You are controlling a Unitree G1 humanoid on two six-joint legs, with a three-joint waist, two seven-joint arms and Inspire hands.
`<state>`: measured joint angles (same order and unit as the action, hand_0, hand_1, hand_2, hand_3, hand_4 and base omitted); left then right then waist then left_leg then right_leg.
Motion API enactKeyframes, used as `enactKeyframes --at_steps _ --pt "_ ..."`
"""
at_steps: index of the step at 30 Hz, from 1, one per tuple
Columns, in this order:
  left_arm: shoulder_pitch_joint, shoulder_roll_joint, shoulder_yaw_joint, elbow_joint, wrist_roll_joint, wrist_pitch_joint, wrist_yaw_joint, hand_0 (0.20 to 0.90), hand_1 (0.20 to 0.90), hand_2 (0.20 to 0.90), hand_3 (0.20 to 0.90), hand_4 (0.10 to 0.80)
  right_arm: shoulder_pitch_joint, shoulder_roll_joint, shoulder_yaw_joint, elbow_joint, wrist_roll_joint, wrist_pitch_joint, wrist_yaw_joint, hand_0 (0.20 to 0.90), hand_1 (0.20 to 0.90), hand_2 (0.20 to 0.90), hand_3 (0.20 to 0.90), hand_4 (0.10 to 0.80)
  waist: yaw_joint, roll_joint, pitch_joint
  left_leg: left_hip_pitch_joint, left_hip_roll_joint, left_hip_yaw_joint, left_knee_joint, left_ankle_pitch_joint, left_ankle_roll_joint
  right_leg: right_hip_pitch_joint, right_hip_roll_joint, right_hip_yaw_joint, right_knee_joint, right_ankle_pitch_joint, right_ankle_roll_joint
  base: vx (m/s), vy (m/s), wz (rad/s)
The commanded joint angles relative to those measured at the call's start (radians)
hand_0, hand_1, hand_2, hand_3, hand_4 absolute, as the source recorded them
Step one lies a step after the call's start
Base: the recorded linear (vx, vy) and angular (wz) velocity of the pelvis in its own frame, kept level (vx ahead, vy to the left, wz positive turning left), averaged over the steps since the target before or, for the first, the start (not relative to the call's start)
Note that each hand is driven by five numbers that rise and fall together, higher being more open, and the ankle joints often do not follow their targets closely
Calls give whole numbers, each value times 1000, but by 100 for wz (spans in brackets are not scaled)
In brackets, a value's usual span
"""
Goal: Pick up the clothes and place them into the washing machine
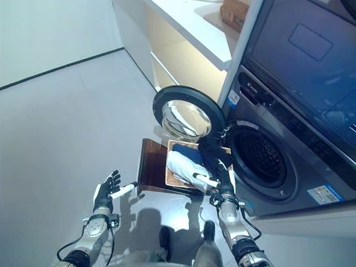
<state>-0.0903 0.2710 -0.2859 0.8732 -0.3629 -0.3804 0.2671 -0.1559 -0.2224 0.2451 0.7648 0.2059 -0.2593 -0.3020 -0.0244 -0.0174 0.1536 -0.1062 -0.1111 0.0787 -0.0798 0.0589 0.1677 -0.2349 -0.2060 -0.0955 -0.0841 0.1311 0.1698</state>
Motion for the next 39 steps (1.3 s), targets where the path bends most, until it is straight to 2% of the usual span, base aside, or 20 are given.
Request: enactKeyframes --at_steps 1,2,3,6,8,9,10,11,14,15,18,19,20,21,22,25,31,35,39 --pt "-99 14 31 -28 0 -98 6 900 900 900 900 800 -105 -44 -24 -90 -18 -68 -4 900 900 900 900 800 0 -11 11 76 37 -40 80 -159 -126 0 20 32 21 103 -17 188 -205 20" --pt "-99 11 32 -21 -9 -97 8 900 900 900 900 800 -101 -46 -23 -96 -21 -65 1 900 900 900 900 800 -2 -15 8 96 52 -53 70 -165 -134 -13 27 62 33 105 -19 240 -278 29" --pt "-97 10 30 -27 -13 -99 8 900 900 900 900 800 -102 -50 -23 -95 -22 -65 1 900 900 900 900 800 -1 -17 9 100 58 -58 74 -169 -137 -27 27 70 45 113 -18 185 -223 24" --pt "-94 4 33 -34 -20 -97 7 900 900 900 900 800 -94 -63 -25 -104 -28 -65 5 900 900 900 900 800 0 -22 7 105 72 -74 84 -179 -151 -19 33 51 64 74 -22 159 -234 27" --pt "-92 -11 33 -22 -20 -92 7 900 900 900 900 800 -96 -69 -18 -92 -33 -68 5 900 900 900 900 800 -1 -24 -7 118 99 -87 76 -179 -168 -10 56 40 77 39 -36 198 -337 50" --pt "-95 -23 31 -7 -33 -99 2 900 900 900 900 800 -92 -80 -15 -94 -41 -74 -1 900 900 900 900 800 -10 -21 -16 109 126 -108 92 -169 -183 -11 75 37 106 6 -55 197 -352 62" --pt "-95 -23 31 -7 -33 -99 2 900 900 900 900 800 -92 -80 -15 -94 -41 -74 -1 900 900 900 900 800 -11 -20 -16 108 126 -109 93 -169 -184 -12 75 36 107 6 -55 225 -437 70" --pt "-90 -37 30 -14 -35 -100 -6 900 900 900 900 800 -83 -102 -16 -78 -77 -77 -17 900 900 900 900 800 -15 -13 -20 95 144 -122 117 -155 -198 -13 87 18 127 -25 -70 129 -277 46" --pt "-98 -45 21 -16 -31 -103 -4 900 900 900 900 800 -84 -121 -9 -60 -128 -71 -47 900 900 900 900 800 -20 -8 -19 70 156 -111 156 -136 -208 -5 93 -1 136 -43 -83 94 -226 46" --pt "-107 -53 12 -23 -26 -103 -4 900 900 900 900 800 -86 -141 -12 -54 -148 -68 -56 900 900 900 900 800 -23 -7 -14 48 160 -67 185 -118 -210 11 93 -23 127 -48 -89 102 -274 56" --pt "-109 -59 1 -27 -24 -106 -3 900 900 900 900 800 -92 -153 -17 -27 -146 -66 -66 900 900 900 900 800 -20 2 -17 29 158 -73 116 -85 -215 20 101 -36 101 -51 -85 21 -117 17" --pt "-112 -63 -5 -27 -24 -106 0 900 900 900 900 800 -99 -158 -20 -13 -141 -64 -71 900 900 900 900 800 -17 6 -21 4 154 -93 82 -68 -216 23 102 -39 89 -52 -82 5 -59 -1" --pt "-123 -65 -20 -32 -10 -99 8 900 900 900 900 800 -116 -168 -20 14 -145 -59 -87 900 900 900 900 800 -10 3 -17 -67 126 -136 78 -51 -214 25 101 -37 76 -43 -81 4 -59 -1" --pt "-123 -65 -20 -33 -10 -99 8 900 900 900 900 800 -117 -168 -20 14 -145 -59 -87 900 900 900 900 800 -11 3 -17 -68 126 -136 80 -52 -214 25 101 -37 76 -44 -81 34 -50 -17" --pt "-113 -59 -19 -51 -3 -92 2 900 900 900 900 800 -121 -165 -17 27 -169 -45 -99 900 900 900 900 800 -11 6 -21 -53 128 -108 60 -55 -207 29 110 -35 65 -38 -83 29 -7 -13" --pt "-115 -56 -18 -38 11 -86 11 900 900 900 900 800 -142 -166 -6 55 -211 -24 -117 900 900 900 900 800 -7 11 -27 -35 130 -99 27 -48 -206 32 113 -27 44 -29 -80 26 40 -25" --pt "-119 -38 8 -35 7 -84 21 900 900 900 900 800 -198 -153 -7 145 -194 9 -124 900 900 900 900 800 -8 29 5 -35 112 -77 -2 -40 -198 8 103 3 35 -5 -70 -31 96 -22" --pt "-125 -41 -4 -53 3 -91 16 900 900 900 900 800 -229 -146 11 182 -174 14 -105 900 900 900 900 800 -4 37 27 -51 102 -76 -5 -36 -190 -13 91 19 27 14 -66 -36 84 -8" --pt "-159 -53 -32 -60 -1 -92 7 900 900 900 900 800 -312 -139 33 334 -136 29 -96 900 900 900 900 800 6 53 48 -93 89 -72 -7 -27 -192 -49 76 13 6 46 -58 -43 70 2"
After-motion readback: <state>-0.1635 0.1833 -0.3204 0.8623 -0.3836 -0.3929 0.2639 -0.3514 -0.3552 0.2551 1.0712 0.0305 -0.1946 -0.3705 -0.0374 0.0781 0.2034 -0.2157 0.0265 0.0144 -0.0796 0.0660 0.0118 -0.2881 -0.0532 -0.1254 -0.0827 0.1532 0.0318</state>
